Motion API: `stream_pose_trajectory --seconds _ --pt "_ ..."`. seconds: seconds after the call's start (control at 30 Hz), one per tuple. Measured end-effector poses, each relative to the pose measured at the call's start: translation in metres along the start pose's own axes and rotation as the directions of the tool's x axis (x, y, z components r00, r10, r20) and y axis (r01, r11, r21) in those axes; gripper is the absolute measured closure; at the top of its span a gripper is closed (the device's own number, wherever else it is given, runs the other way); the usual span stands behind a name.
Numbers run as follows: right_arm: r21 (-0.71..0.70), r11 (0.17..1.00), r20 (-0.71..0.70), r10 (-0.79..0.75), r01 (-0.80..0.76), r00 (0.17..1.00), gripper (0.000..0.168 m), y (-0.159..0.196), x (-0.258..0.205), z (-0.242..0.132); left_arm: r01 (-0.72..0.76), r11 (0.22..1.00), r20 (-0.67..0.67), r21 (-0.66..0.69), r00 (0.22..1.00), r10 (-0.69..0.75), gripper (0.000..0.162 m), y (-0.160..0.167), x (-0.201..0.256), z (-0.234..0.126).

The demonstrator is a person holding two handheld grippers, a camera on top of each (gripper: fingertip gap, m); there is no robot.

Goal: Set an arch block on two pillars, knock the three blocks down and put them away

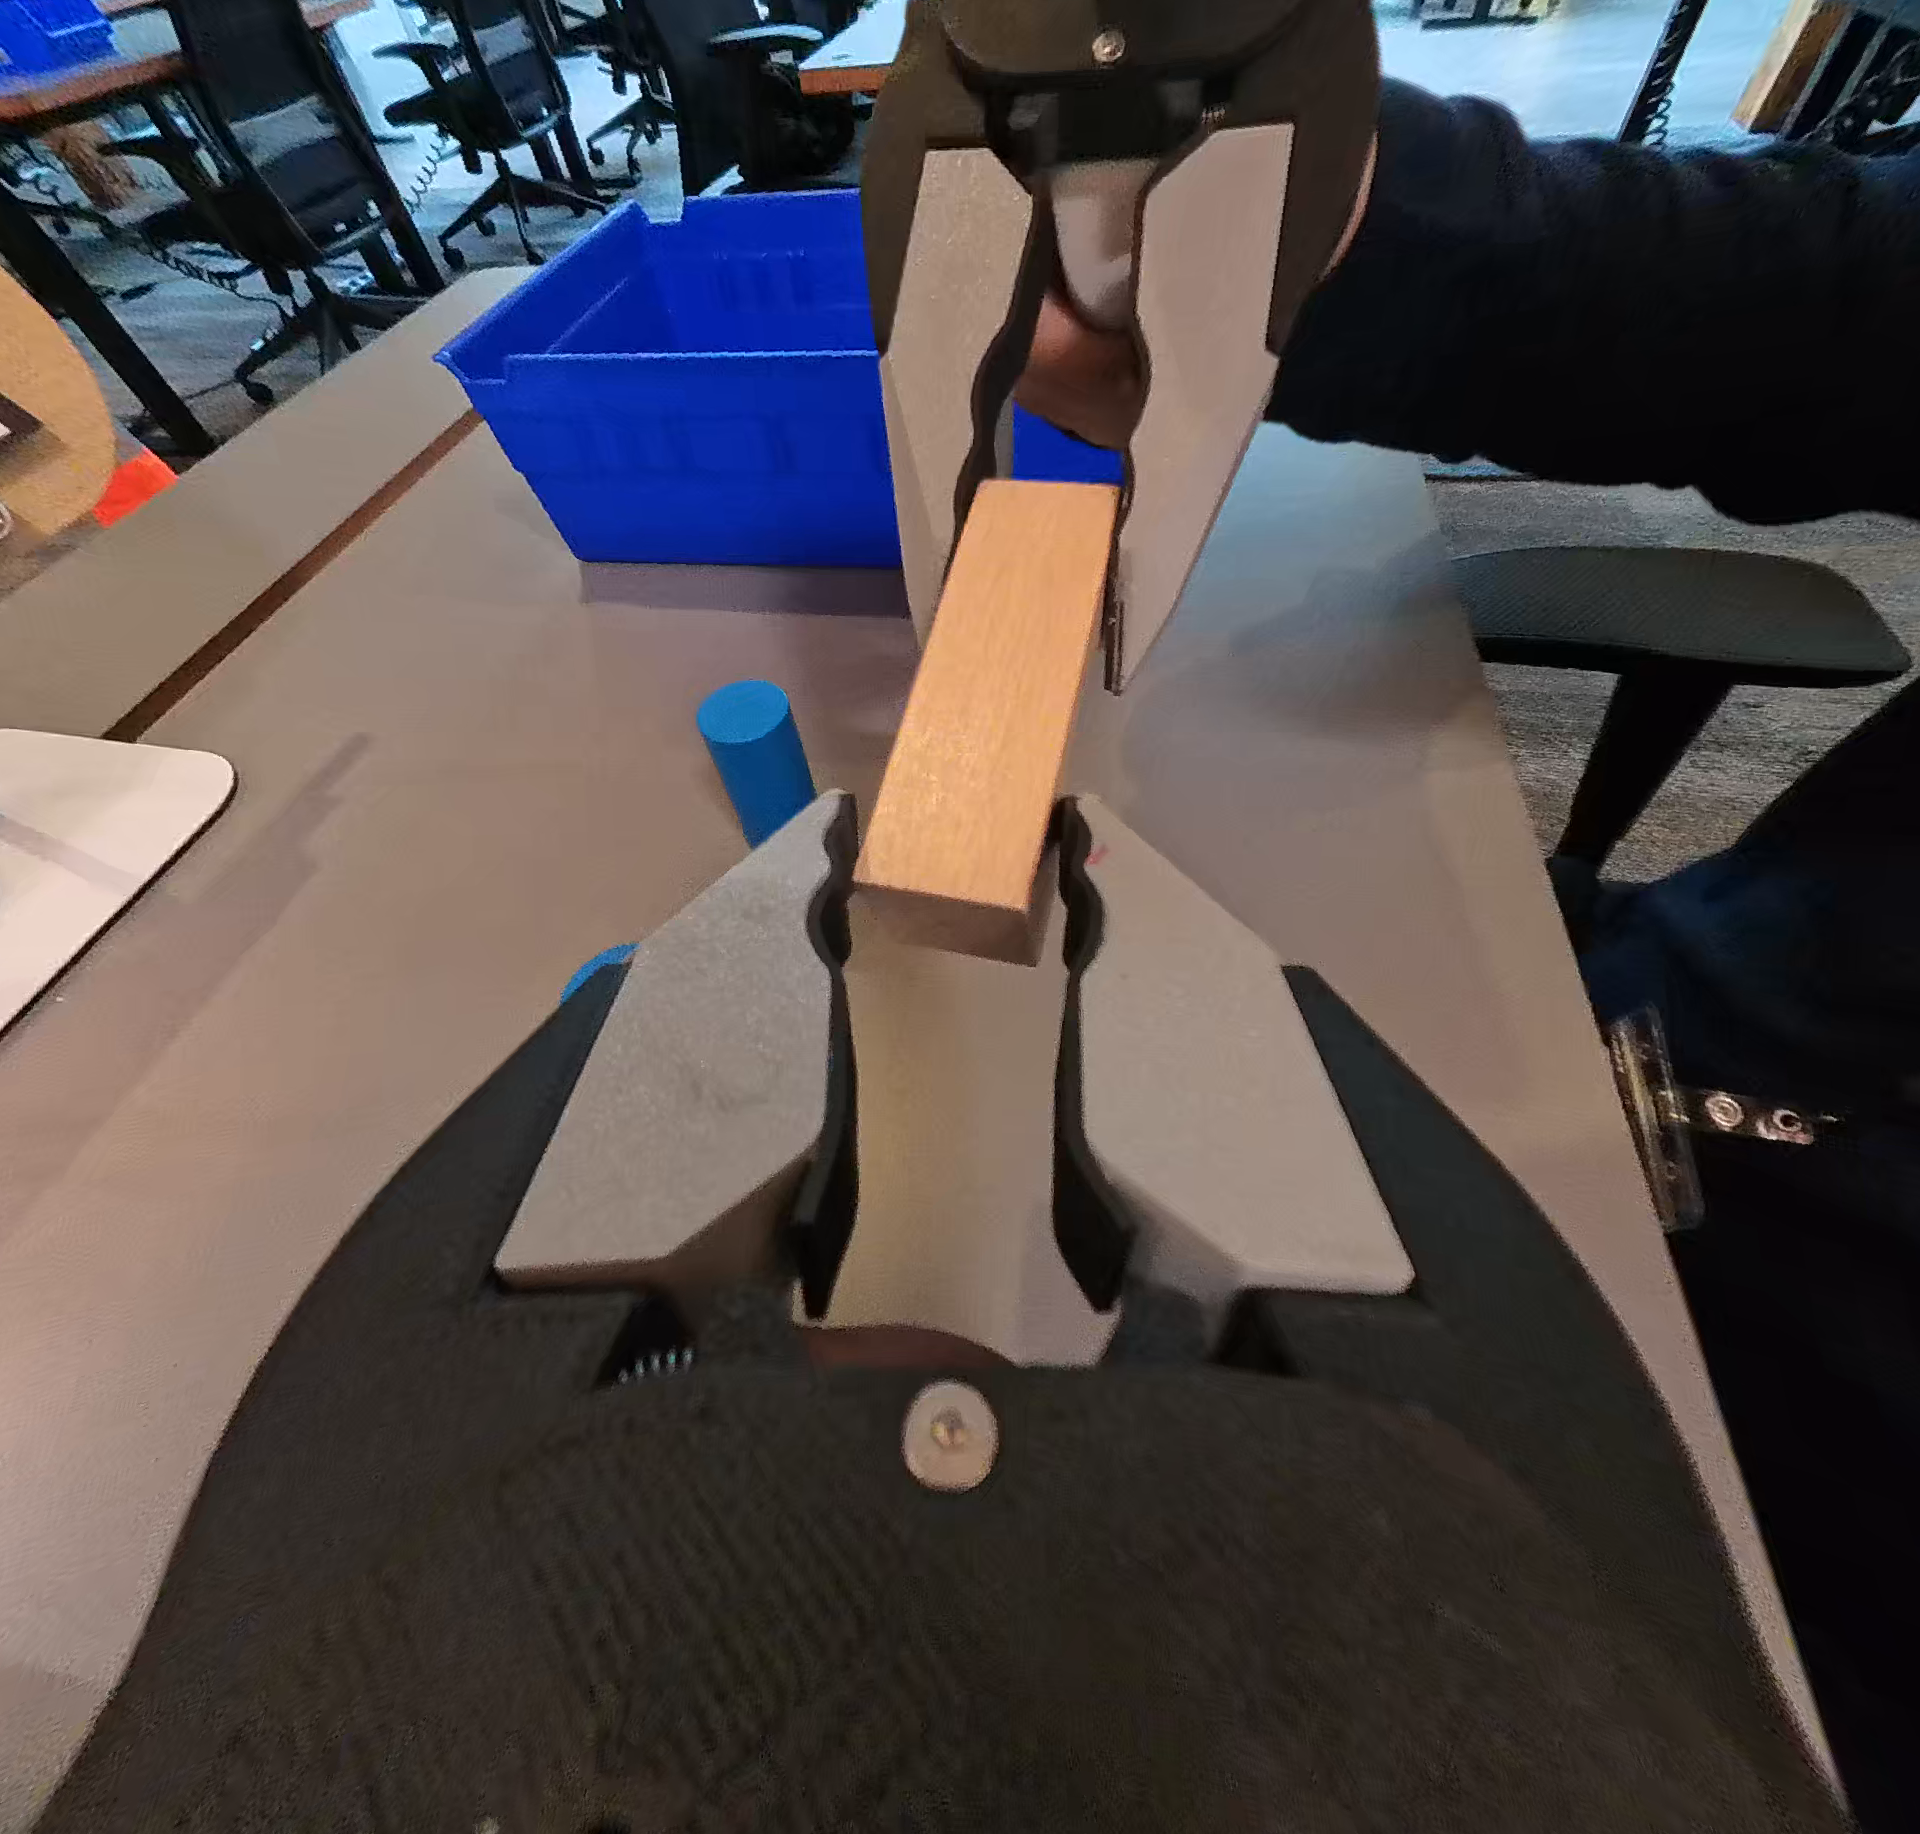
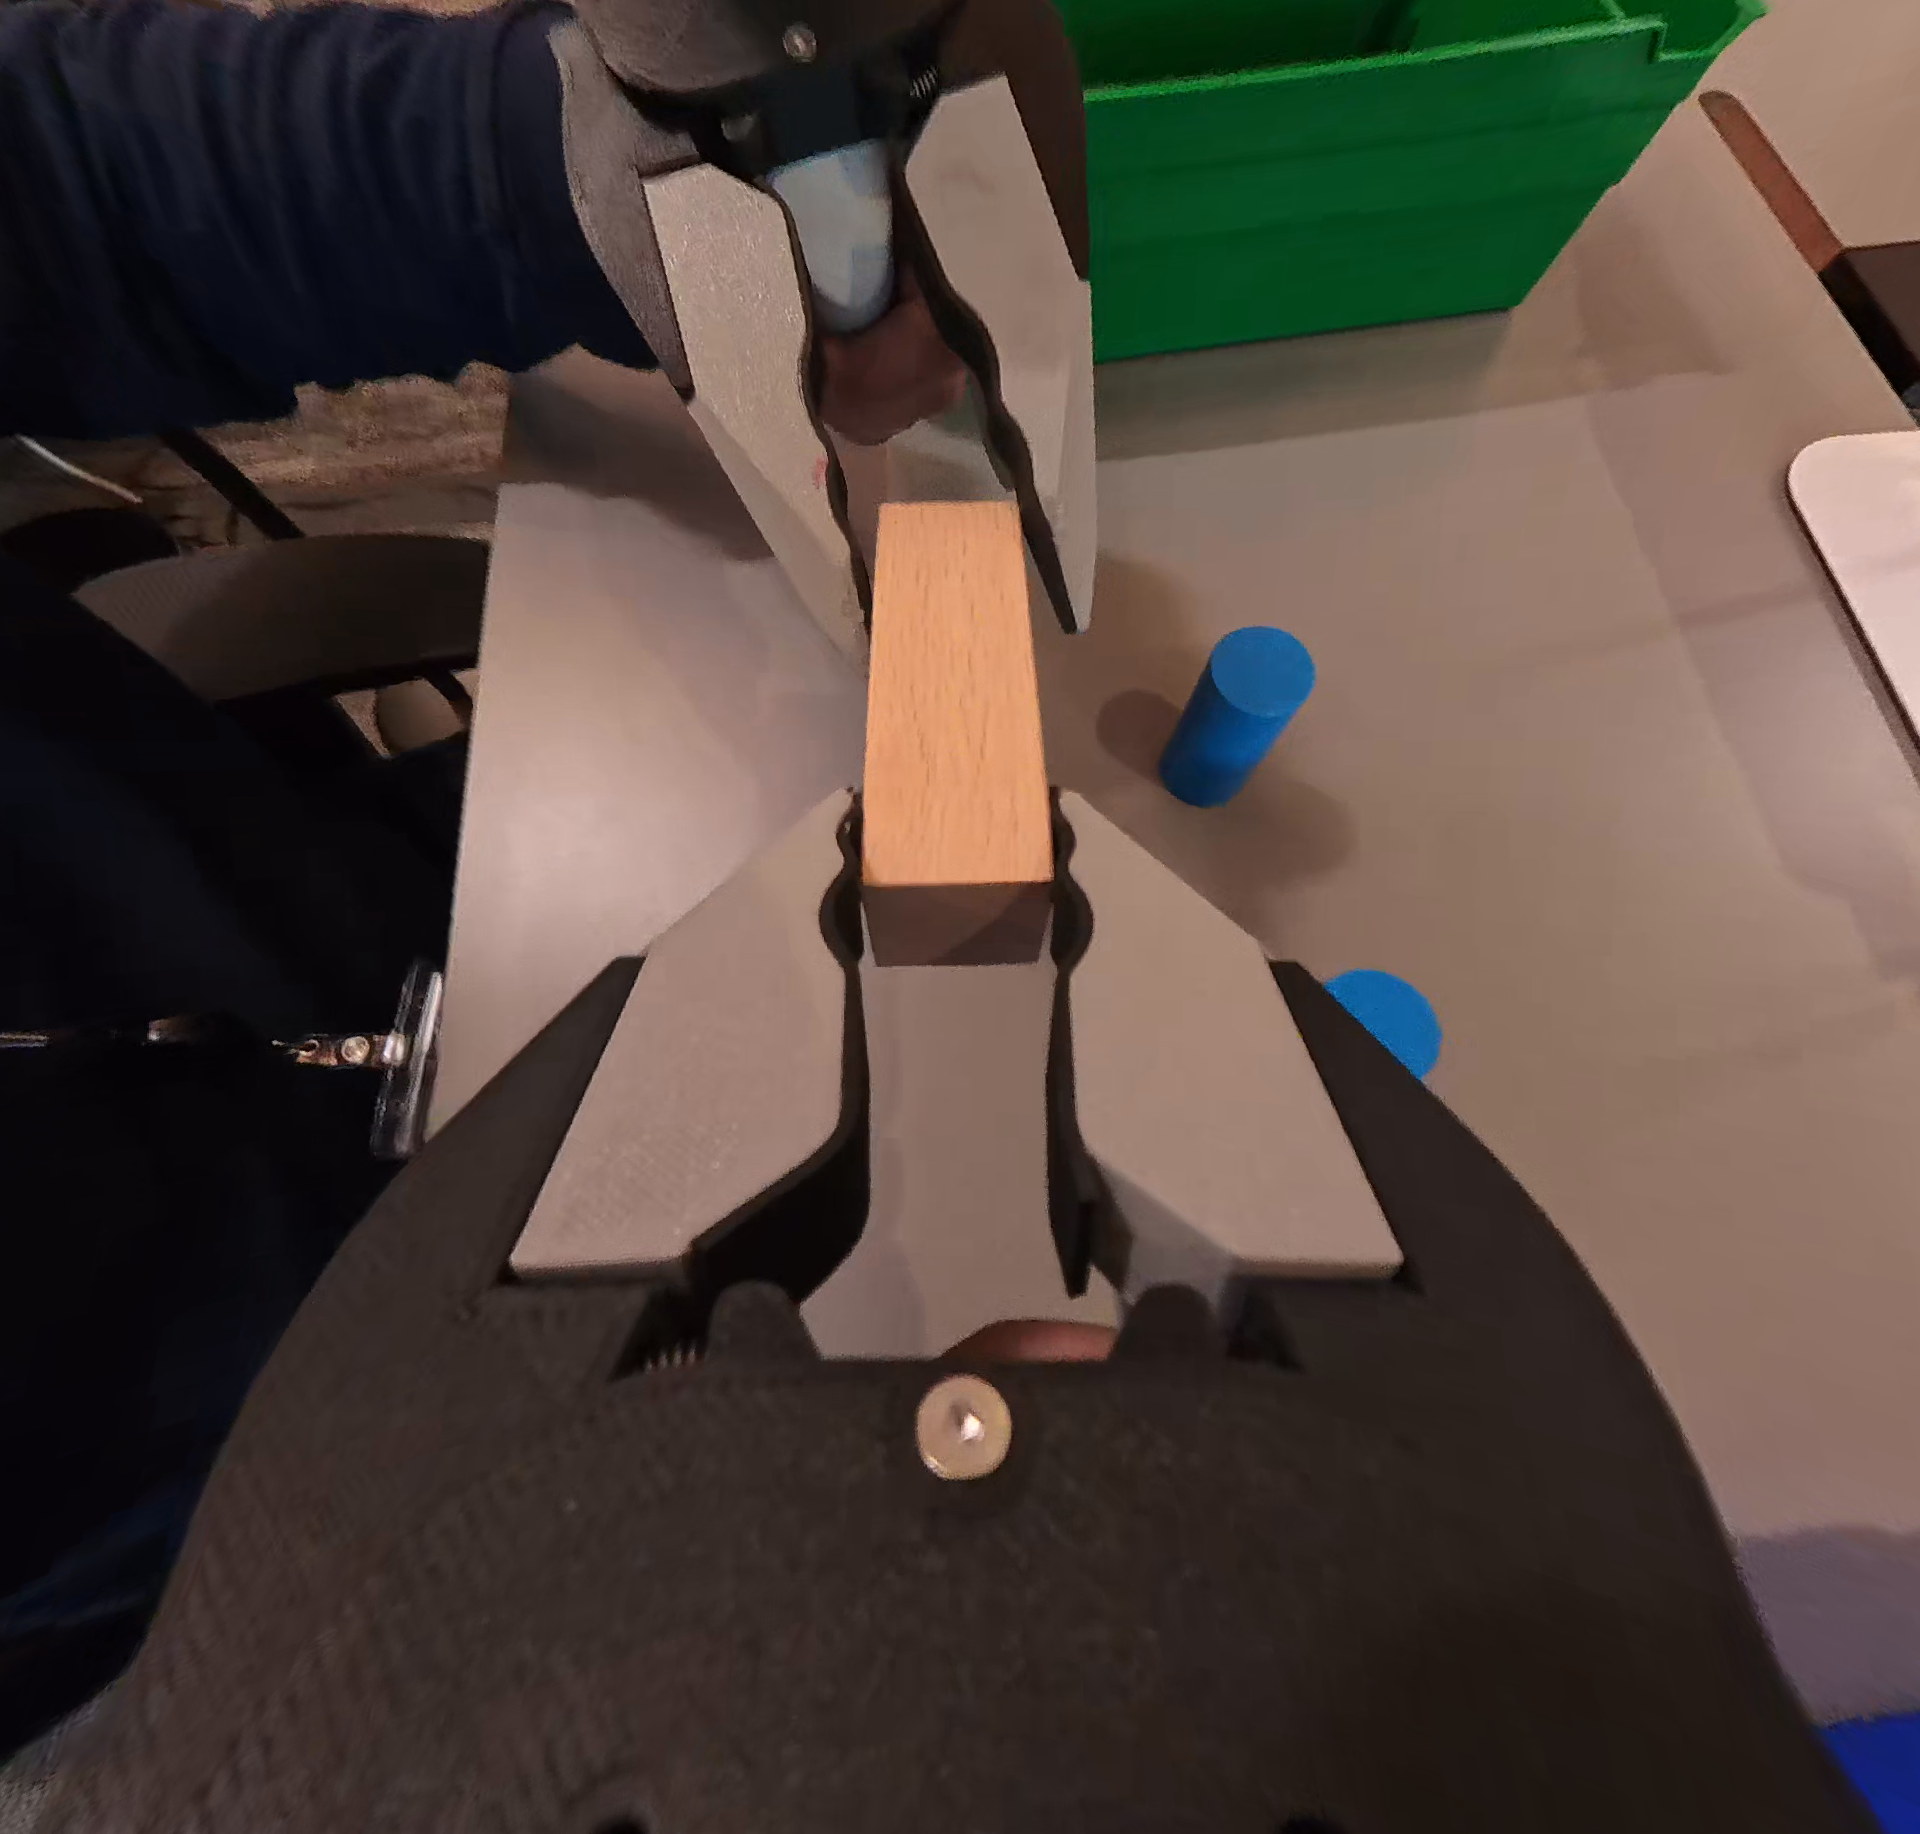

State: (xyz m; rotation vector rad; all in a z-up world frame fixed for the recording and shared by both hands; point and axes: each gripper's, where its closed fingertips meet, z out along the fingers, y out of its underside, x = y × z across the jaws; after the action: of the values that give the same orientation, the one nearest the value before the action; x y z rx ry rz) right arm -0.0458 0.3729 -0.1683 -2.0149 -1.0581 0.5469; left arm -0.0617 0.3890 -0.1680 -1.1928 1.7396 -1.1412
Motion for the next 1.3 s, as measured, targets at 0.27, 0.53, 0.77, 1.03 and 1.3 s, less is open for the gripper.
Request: stream_pose_trajectory --seconds 0.27,0.53,0.77,1.03,1.3 --pt "-0.291 0.953 -0.107 -0.117 0.082 0.987 0.136 0.007 0.023 0.008 -0.132 0.971 0.097 -0.201 0.983 0.154 0.127 0.006 -0.017 0.011" --pt "-0.413 0.902 -0.076 -0.17 0.125 0.982 0.137 0.015 0.027 0.02 -0.159 0.957 0.113 -0.243 0.975 0.19 0.128 0.011 -0.018 0.013" --pt "-0.464 0.872 -0.1 -0.226 0.155 0.969 0.132 0.009 0.041 0.025 -0.097 0.974 0.174 -0.206 0.976 0.134 0.129 0.005 -0.029 0.008" --pt "-0.474 0.866 -0.092 -0.23 0.16 0.969 0.134 0.006 0.044 0.026 -0.072 0.984 0.165 -0.165 0.981 0.1 0.129 0.002 -0.031 0.008" --pt "-0.48 0.873 -0.128 -0.17 0.089 0.977 0.136 0.006 0.078 0.011 0.039 0.996 0.248 0.082 0.967 -0.058 0.121 -0.019 -0.05 -0.03"
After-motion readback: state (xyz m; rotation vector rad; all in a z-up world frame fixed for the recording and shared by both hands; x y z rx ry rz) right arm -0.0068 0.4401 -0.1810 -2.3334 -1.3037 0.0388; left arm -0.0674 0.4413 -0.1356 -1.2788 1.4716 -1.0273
